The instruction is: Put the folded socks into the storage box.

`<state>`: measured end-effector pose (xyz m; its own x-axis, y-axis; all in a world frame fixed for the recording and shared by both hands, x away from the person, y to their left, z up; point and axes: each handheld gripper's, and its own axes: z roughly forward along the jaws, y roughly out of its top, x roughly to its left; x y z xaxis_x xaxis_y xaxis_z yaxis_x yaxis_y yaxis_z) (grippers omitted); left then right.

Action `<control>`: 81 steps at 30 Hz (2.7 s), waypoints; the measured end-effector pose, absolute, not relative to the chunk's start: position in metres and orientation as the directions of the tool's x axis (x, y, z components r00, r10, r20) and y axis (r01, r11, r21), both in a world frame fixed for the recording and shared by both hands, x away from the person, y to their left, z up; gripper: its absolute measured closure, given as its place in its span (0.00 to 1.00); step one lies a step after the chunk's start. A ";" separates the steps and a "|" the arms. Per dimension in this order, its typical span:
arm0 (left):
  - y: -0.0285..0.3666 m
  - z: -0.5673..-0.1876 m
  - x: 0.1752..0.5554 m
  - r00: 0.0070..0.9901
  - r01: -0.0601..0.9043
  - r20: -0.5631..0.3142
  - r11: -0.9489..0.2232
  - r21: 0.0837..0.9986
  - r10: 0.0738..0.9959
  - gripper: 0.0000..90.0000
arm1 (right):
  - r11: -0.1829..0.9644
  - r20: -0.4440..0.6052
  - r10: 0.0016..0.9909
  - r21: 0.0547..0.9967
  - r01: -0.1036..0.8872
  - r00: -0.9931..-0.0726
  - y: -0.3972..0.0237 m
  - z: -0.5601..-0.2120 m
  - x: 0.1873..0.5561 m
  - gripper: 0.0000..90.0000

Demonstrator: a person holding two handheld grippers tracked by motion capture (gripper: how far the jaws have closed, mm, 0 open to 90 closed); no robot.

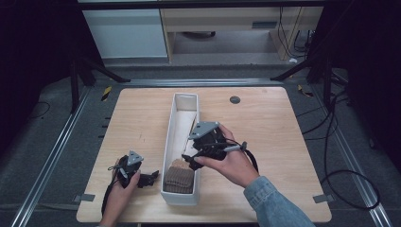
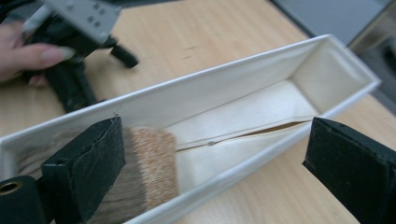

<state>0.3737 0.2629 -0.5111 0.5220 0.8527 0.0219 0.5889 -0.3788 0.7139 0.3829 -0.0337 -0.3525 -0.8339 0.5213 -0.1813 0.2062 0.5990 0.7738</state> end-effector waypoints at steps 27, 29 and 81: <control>0.263 -0.511 0.374 0.523 0.590 0.022 -0.380 0.712 0.852 0.00 | 0.439 -0.185 0.783 0.841 0.316 -0.594 -0.147 -0.375 0.401 0.09; 0.263 -0.511 0.374 0.523 0.590 0.022 -0.380 0.712 0.852 0.00 | 0.427 -0.177 0.796 0.842 0.330 -0.579 -0.153 -0.380 0.401 0.10; 0.263 -0.511 0.374 0.522 0.591 0.023 -0.381 0.711 0.852 0.00 | 0.269 0.019 0.900 0.762 0.589 -0.436 -0.200 -0.503 0.420 0.11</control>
<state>0.3736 0.2630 -0.5109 0.5223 0.8524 0.0227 0.5912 -0.3812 0.7108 0.4197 -0.2000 -0.5029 -0.4356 0.9000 0.0189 0.5887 0.2689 0.7623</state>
